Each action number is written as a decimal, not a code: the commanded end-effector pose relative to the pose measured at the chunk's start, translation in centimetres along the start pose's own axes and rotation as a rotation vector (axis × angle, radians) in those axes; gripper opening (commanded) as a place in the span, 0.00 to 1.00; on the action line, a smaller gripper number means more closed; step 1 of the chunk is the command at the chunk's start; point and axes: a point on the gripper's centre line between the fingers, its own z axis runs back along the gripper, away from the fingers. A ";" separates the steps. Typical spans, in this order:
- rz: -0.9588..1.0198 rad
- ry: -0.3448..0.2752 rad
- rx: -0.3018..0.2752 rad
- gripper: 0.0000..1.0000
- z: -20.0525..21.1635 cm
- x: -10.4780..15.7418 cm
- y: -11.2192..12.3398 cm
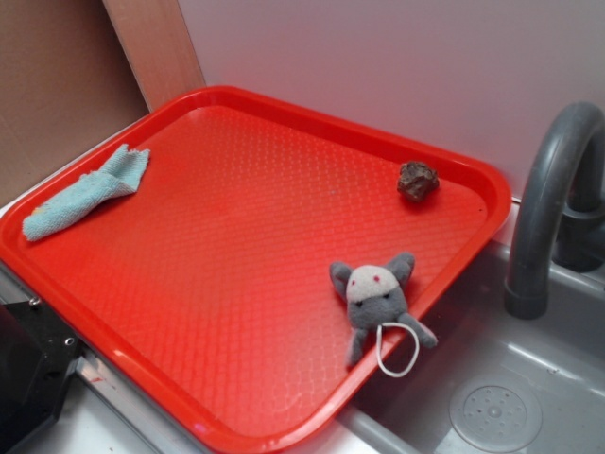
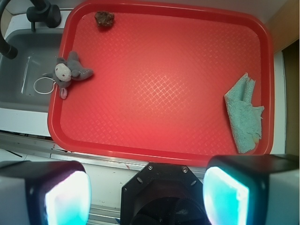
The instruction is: Grab the blue cloth.
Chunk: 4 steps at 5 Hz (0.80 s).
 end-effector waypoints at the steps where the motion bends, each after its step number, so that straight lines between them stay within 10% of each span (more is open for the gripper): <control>1: 0.000 0.000 0.000 1.00 0.0 0.0 0.0; 4: 0.013 -0.056 0.072 1.00 -0.8 3.1 1.7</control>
